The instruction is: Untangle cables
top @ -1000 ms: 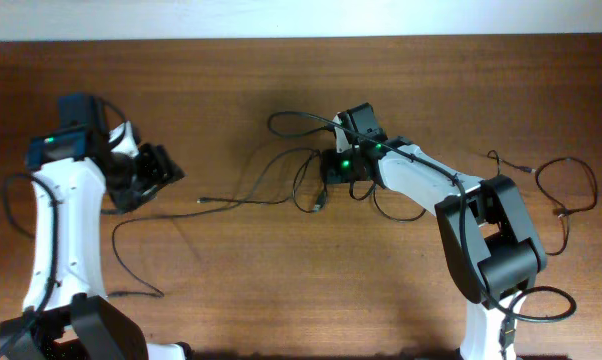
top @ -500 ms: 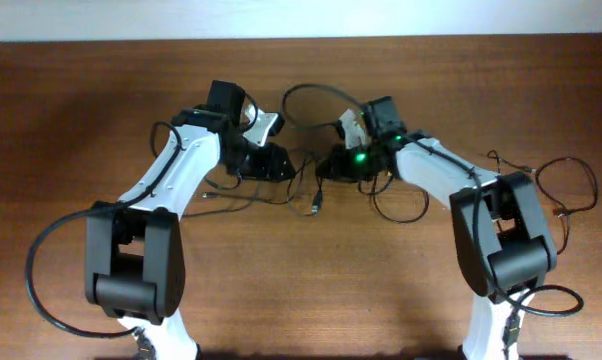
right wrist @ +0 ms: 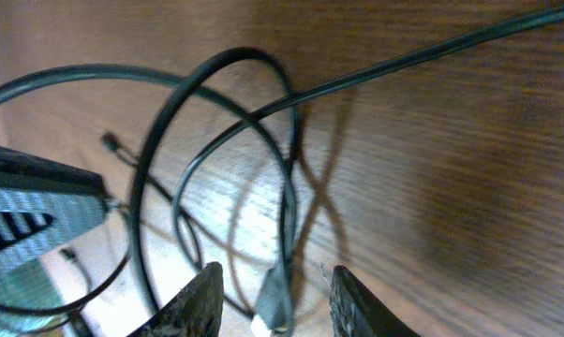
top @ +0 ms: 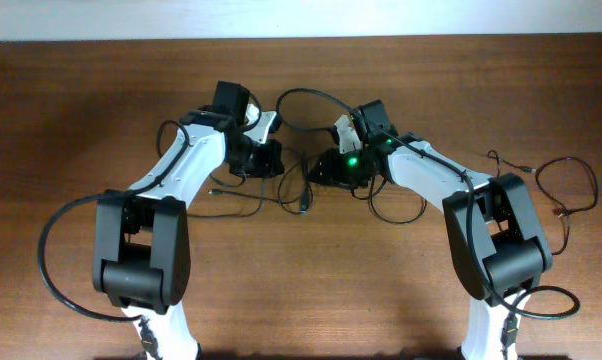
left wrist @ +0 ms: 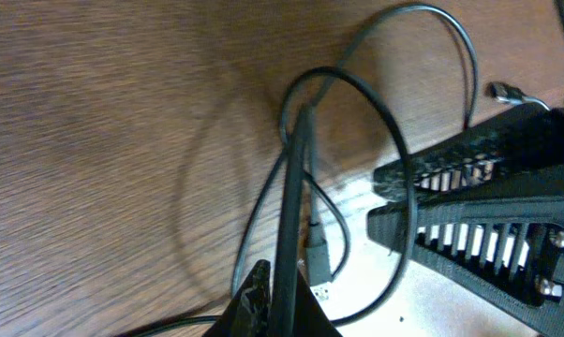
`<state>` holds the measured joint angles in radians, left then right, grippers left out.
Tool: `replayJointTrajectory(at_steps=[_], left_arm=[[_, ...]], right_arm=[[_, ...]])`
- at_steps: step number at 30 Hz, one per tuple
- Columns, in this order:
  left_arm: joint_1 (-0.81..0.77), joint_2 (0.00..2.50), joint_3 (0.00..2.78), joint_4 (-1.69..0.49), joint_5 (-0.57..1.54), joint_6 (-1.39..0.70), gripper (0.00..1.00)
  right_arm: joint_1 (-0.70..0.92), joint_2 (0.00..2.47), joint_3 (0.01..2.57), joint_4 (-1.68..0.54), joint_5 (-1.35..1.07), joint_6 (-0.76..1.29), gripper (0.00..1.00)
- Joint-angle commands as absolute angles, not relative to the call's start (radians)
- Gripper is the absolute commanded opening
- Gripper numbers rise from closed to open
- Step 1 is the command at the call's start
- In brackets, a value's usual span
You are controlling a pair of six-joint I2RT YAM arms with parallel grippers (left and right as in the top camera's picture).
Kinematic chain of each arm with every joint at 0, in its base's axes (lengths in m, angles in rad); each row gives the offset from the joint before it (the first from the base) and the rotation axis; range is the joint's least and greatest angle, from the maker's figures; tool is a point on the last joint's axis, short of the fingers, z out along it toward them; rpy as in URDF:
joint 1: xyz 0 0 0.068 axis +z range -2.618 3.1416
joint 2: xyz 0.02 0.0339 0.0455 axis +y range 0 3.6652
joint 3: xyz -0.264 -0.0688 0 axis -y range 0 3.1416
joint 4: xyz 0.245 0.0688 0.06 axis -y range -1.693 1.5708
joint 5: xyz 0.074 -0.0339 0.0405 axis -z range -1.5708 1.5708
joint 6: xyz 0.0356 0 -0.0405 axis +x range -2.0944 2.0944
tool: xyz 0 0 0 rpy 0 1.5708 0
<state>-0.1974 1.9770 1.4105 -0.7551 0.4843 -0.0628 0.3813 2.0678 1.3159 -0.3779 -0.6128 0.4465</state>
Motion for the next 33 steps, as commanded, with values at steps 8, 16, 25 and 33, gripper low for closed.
replayJointTrajectory(at_steps=[8, 16, 25, 33], left_arm=[[-0.200, 1.984, 1.420, -0.752, 0.482, -0.096, 0.05], [0.012, 1.971, 1.420, -0.828, 1.333, 0.379, 0.00], [0.176, 1.971, 1.420, -1.034, 1.451, 0.674, 0.00], [0.128, 1.971, 1.420, -1.034, 1.452, 0.655, 0.03]], right_arm=[[0.510, 2.055, 1.314, -0.360, -0.250, 0.450, 0.41], [0.457, 2.055, 1.314, -0.486, -0.350, 0.480, 0.42], [0.459, 2.056, 1.311, -0.535, -0.324, 0.554, 0.63], [0.450, 2.056, 1.311, -0.408, -0.915, 0.315, 0.83]])
